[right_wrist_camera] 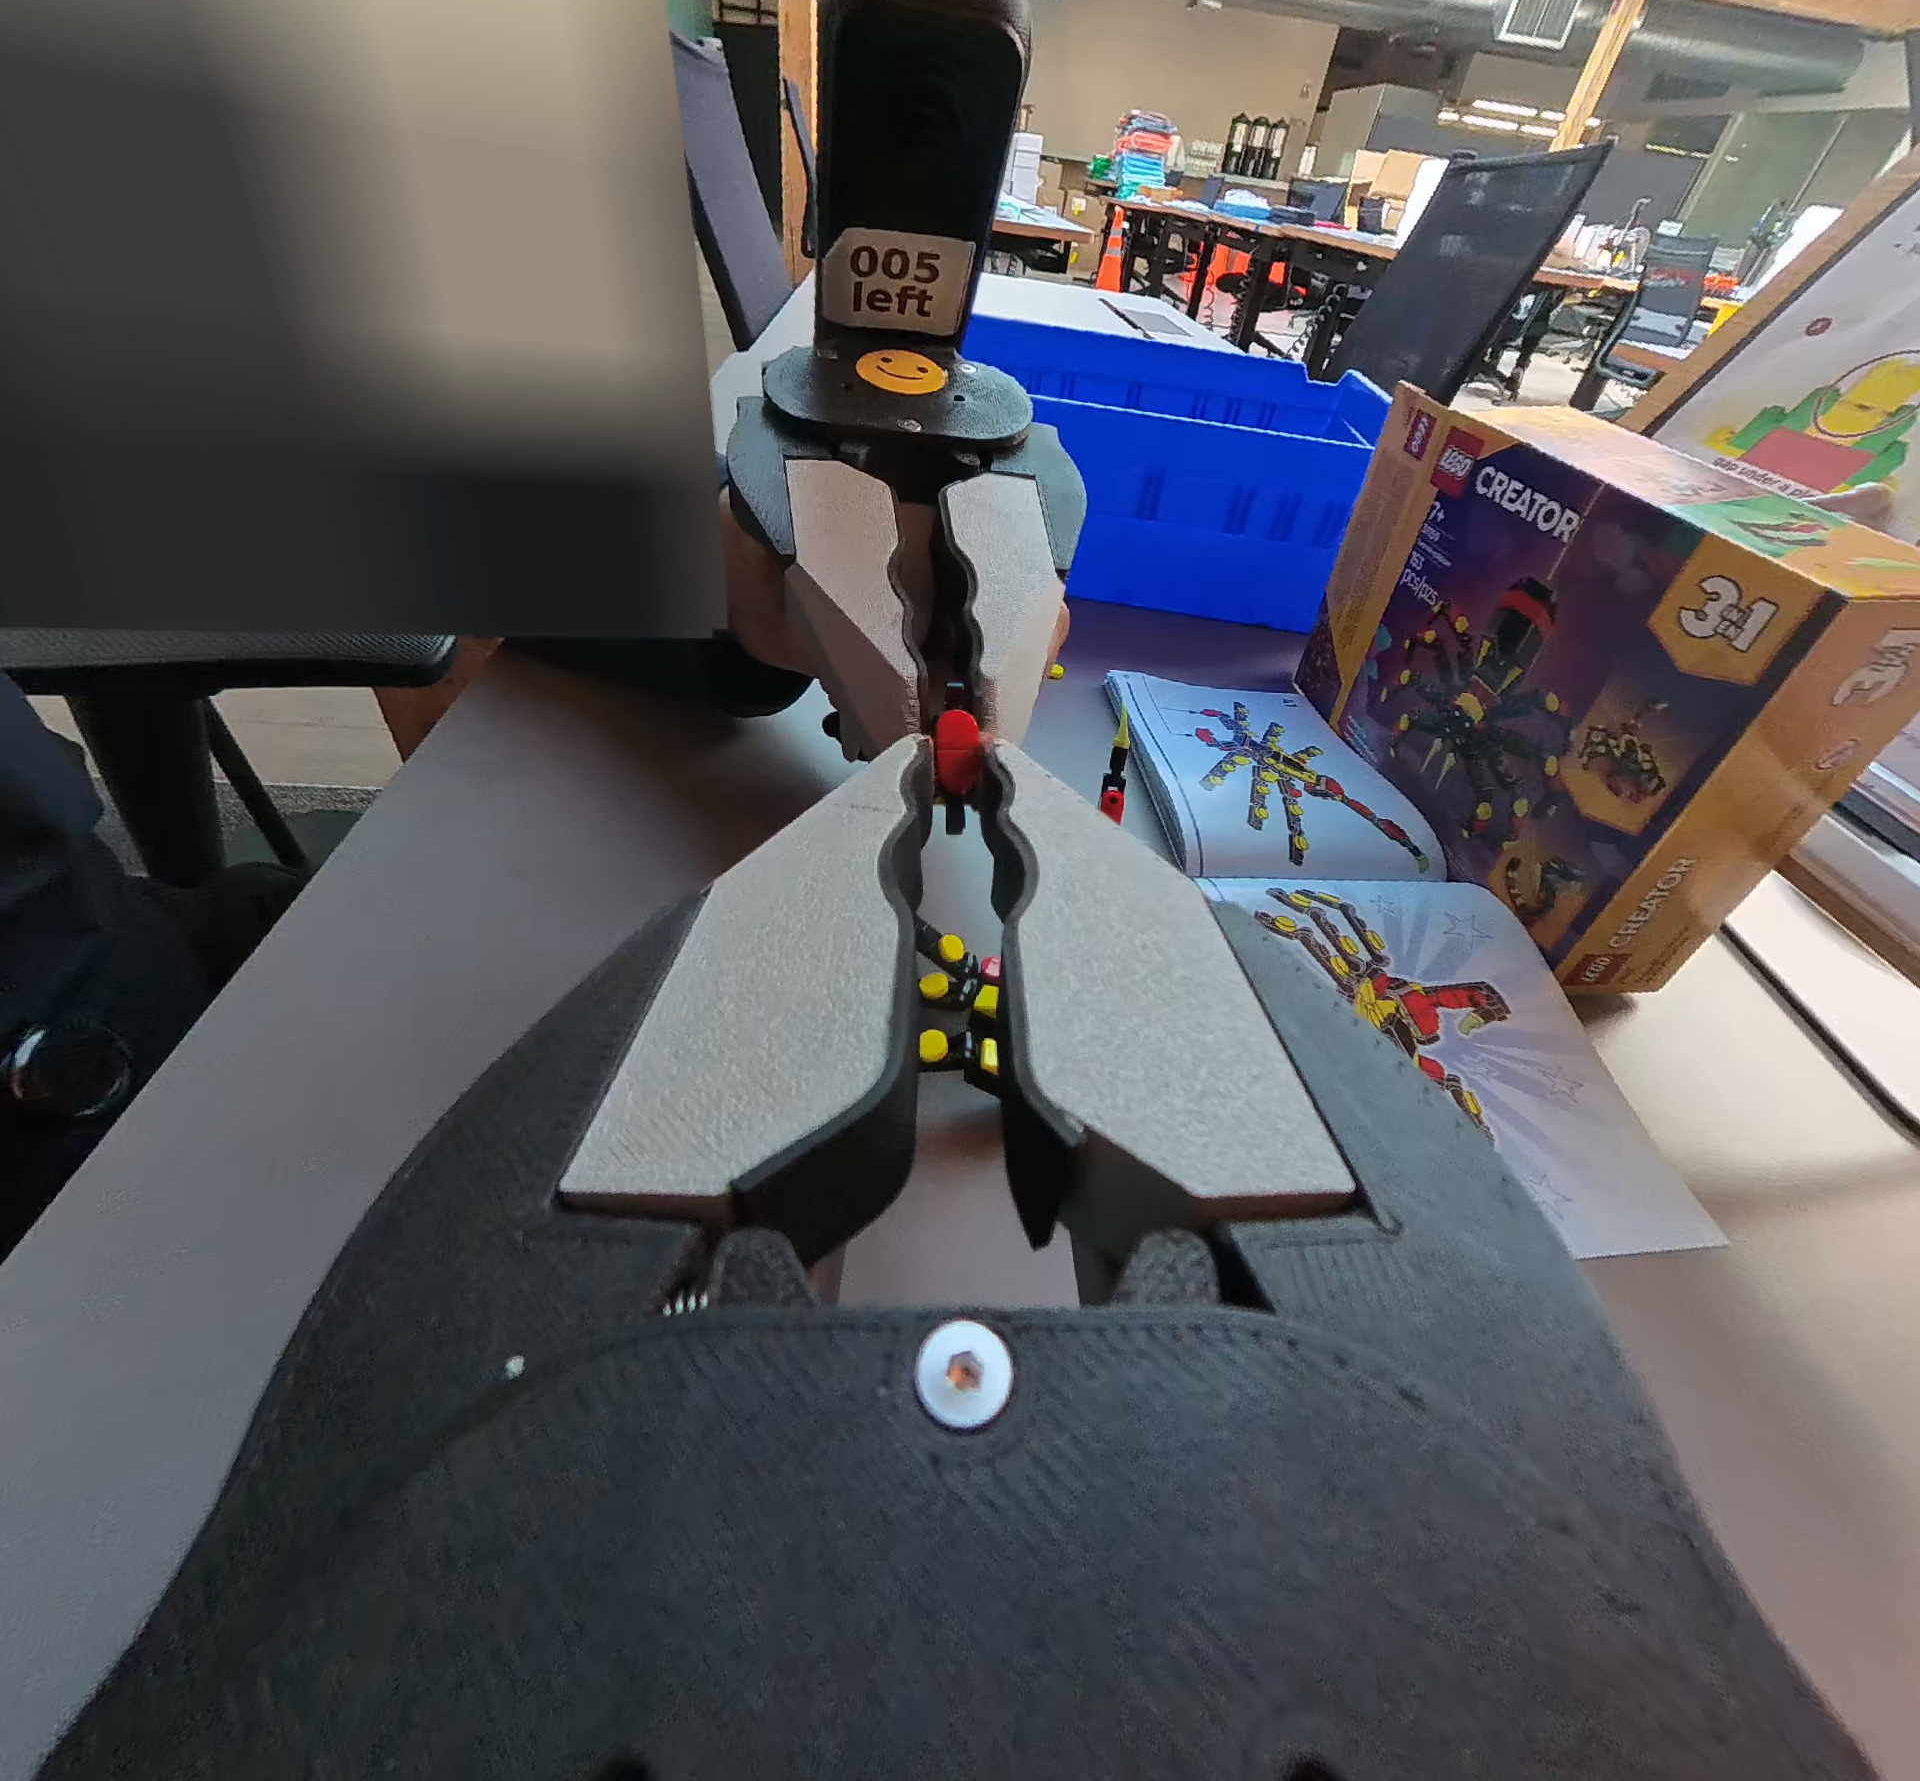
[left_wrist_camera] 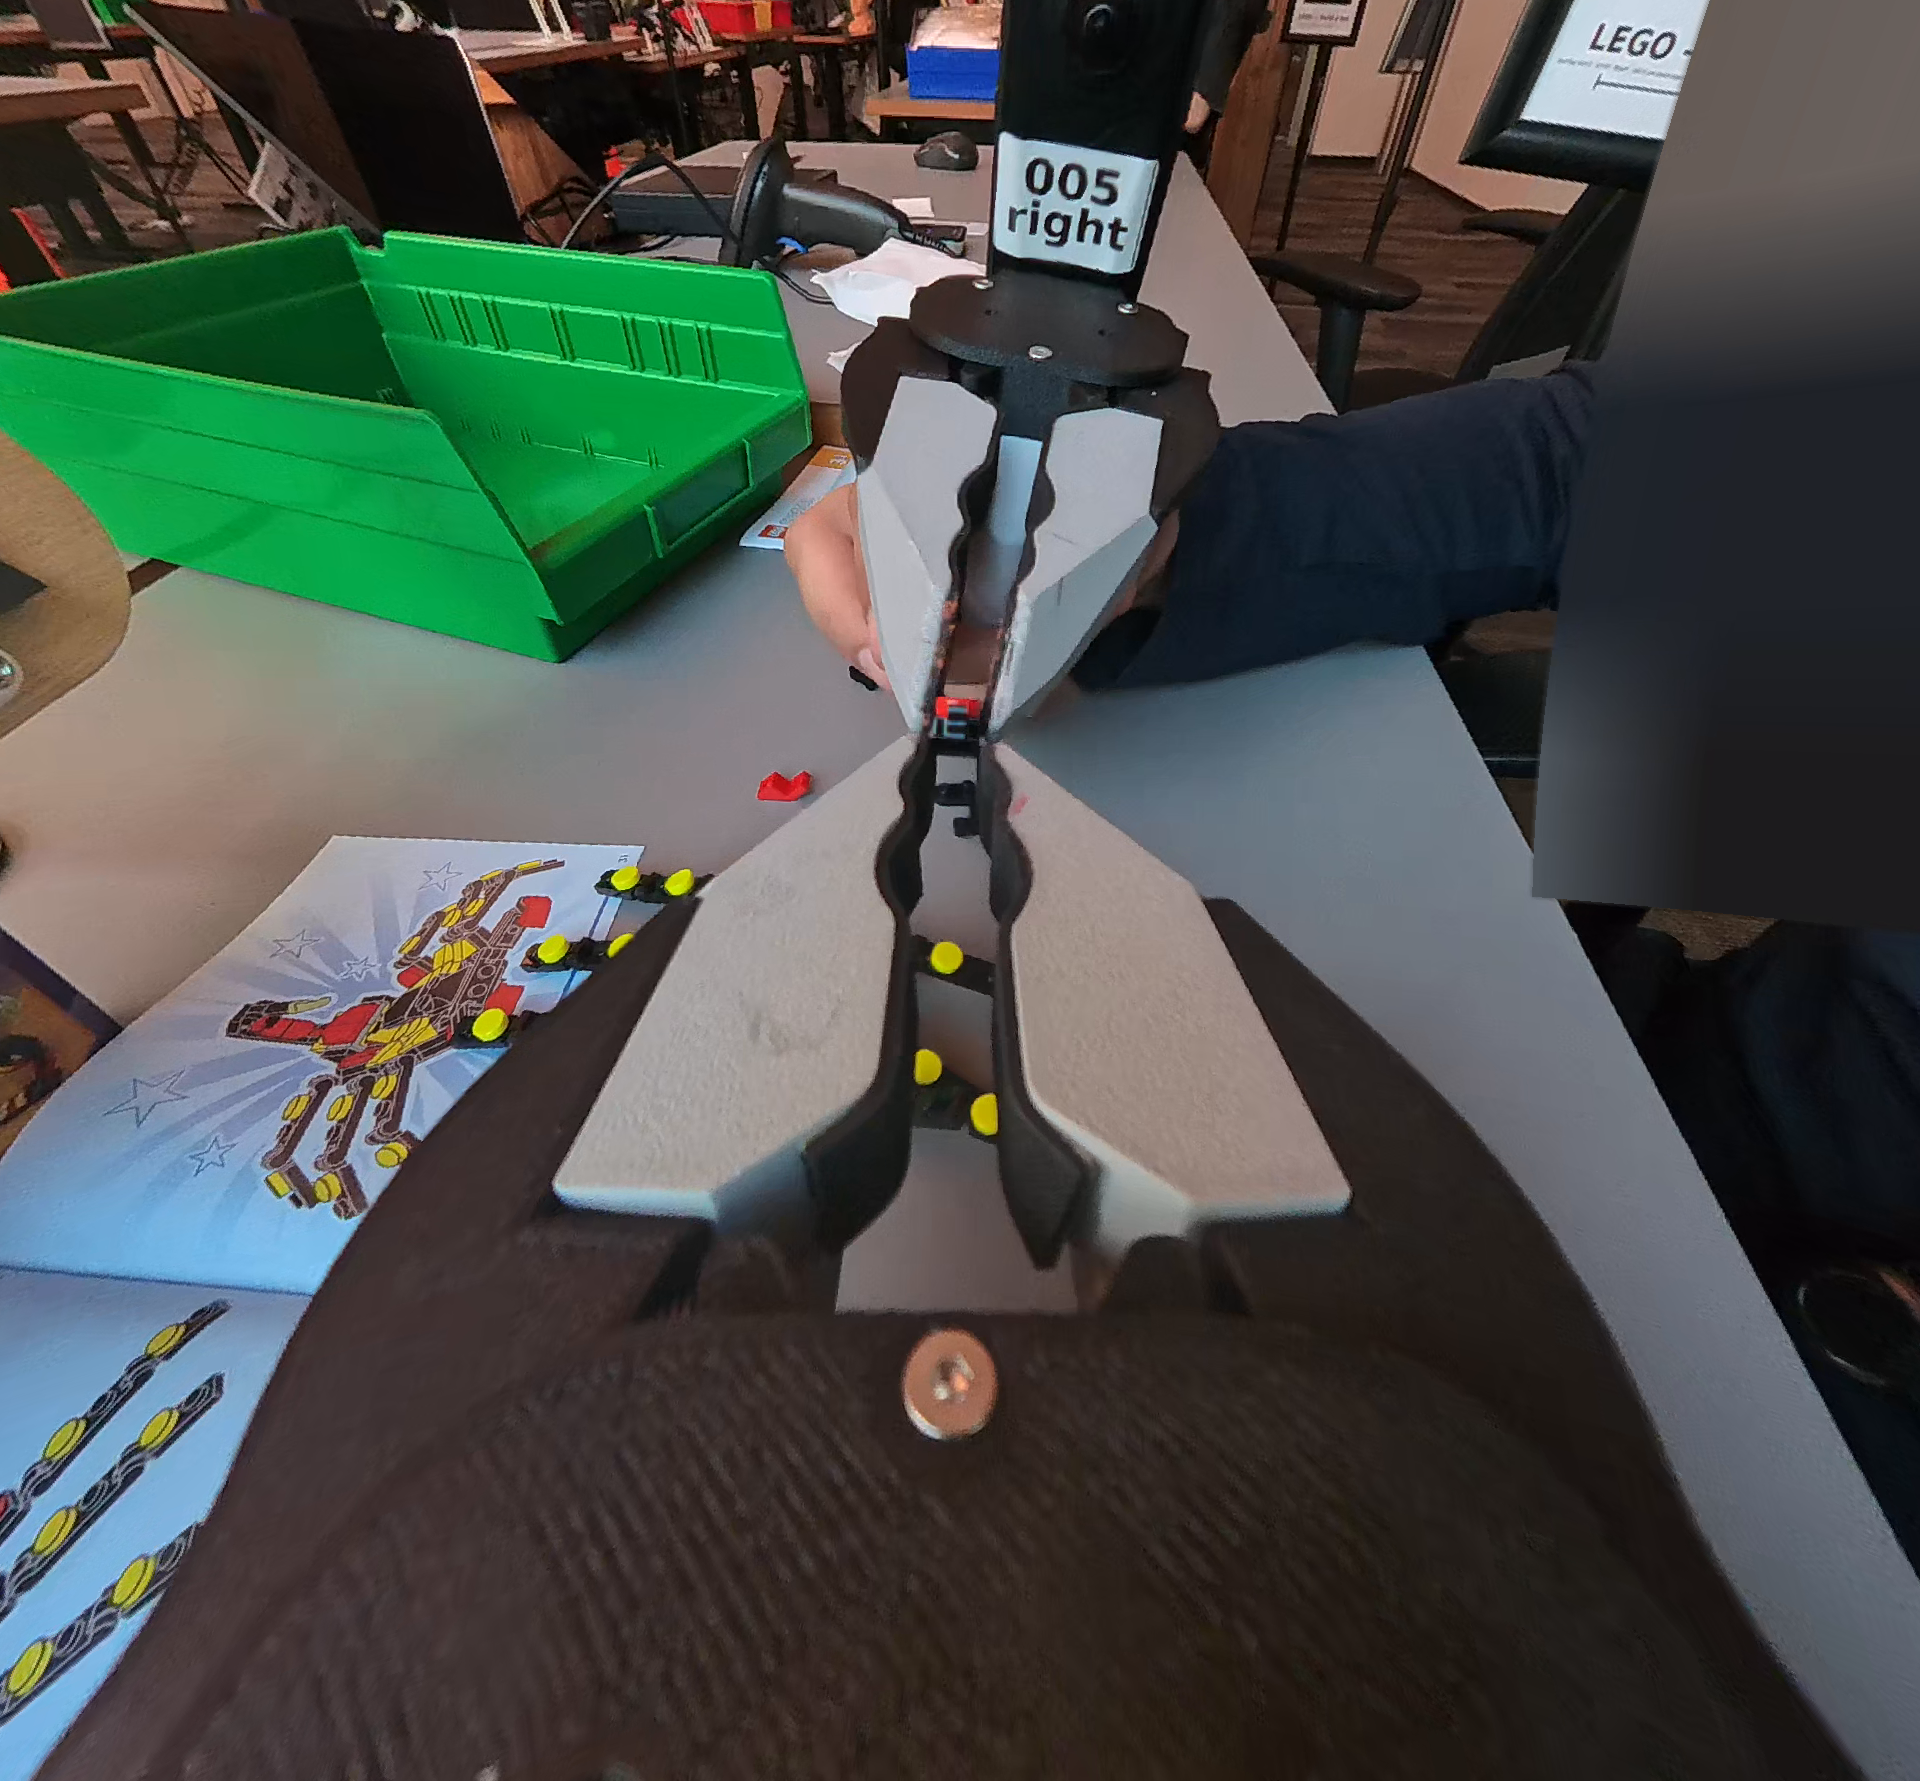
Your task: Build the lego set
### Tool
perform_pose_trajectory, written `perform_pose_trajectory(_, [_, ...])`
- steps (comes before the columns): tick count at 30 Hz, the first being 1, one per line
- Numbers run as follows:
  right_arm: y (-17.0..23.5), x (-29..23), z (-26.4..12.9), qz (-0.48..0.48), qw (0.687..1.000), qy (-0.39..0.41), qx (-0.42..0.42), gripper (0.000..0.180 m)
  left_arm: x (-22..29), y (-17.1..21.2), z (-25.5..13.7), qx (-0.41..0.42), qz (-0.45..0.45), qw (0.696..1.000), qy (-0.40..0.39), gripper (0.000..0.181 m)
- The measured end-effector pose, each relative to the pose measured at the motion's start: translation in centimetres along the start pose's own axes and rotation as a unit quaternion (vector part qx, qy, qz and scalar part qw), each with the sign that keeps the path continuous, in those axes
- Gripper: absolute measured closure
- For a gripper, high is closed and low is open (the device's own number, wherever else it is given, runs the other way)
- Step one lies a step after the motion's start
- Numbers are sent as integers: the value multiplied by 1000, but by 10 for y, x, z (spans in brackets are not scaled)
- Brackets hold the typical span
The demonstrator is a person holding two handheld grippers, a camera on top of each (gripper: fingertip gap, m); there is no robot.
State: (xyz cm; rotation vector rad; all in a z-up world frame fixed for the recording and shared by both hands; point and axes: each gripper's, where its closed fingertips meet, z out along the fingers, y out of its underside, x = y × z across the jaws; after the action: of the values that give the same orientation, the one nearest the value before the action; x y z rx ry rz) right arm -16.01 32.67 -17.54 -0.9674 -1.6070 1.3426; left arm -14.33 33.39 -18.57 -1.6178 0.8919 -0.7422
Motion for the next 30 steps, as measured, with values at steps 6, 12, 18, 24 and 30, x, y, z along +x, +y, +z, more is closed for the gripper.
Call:
perform_pose_trajectory(6, [-7, -2, -1, 18, 1000, -13, 6, 175, 2, -7, 1, 27, 13, 1000, -6, 175])
perform_pose_trajectory(12, [-13, -2, 1, 33, 999, -7, 19, 175, 1, -9, -1, 26, 51, 998, -30, 176])
perform_pose_trajectory(18, [-30, 4, 4, 44, 996, 48, 69, 175, -4, -25, -9, 71, 22, 996, -48, 177])
perform_pose_trajectory(24, [-30, -2, 2, -149, 982, 116, 6, 176, 2, -26, -9, 86, -7, 996, -11, 178])
perform_pose_trajectory(30, [-28, -10, 0, 21, 998, -8, 50, 176, 9, -22, -9, 49, 63, 997, -8, 177])
